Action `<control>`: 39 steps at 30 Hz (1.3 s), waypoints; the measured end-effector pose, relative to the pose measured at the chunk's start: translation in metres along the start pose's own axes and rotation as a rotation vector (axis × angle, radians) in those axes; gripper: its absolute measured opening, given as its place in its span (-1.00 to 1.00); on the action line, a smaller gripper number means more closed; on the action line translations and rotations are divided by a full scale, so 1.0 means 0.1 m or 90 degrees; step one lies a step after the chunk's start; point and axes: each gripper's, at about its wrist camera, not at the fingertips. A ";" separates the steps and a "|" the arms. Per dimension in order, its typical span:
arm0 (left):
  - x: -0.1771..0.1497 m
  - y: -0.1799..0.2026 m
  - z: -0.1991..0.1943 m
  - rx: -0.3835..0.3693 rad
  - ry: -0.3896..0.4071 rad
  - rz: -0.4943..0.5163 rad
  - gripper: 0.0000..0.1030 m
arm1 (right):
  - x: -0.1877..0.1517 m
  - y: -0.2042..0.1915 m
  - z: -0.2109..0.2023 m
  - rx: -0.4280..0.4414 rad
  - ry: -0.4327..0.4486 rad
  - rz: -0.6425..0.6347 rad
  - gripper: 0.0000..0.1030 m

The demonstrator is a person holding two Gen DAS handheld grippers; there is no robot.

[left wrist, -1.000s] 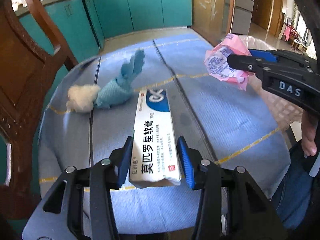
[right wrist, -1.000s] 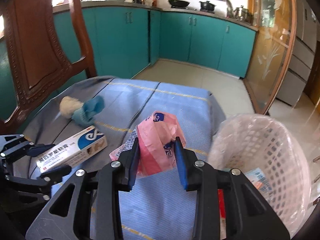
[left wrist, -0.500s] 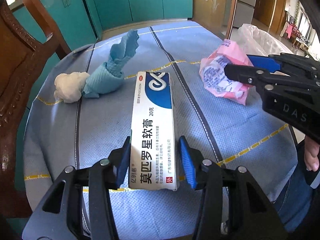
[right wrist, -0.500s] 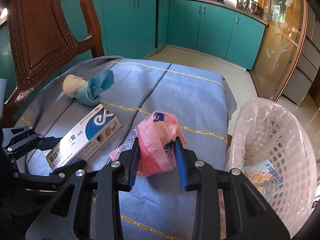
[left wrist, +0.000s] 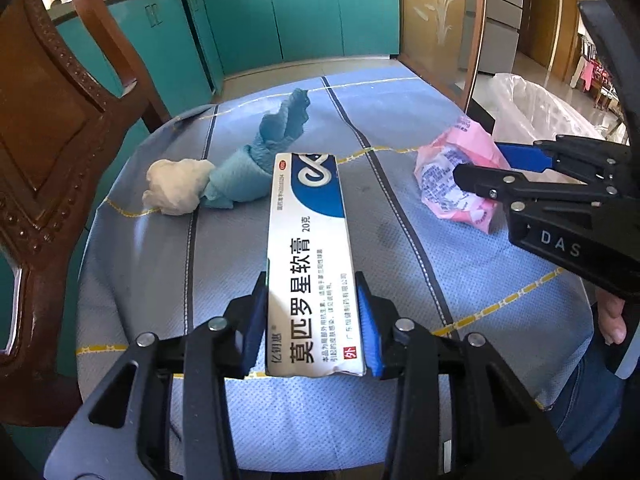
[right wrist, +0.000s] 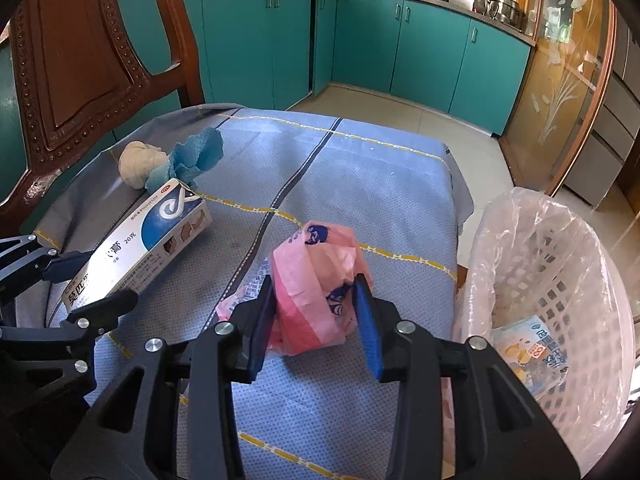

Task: Collect trash
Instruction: 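Grasp the white medicine box with the left tool while the right tool holds the pink bag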

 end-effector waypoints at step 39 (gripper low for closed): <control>0.09 -0.13 -0.37 0.016 0.090 -0.044 -0.19 | 0.03 0.03 -0.18 -0.011 0.040 0.000 -0.35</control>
Point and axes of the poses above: each gripper's, at about its wrist camera, not at the fingertips, and z roughly the way its jaws point, y to its right, x to its top, and after that the axes turned 12 degrees about y, right-handed
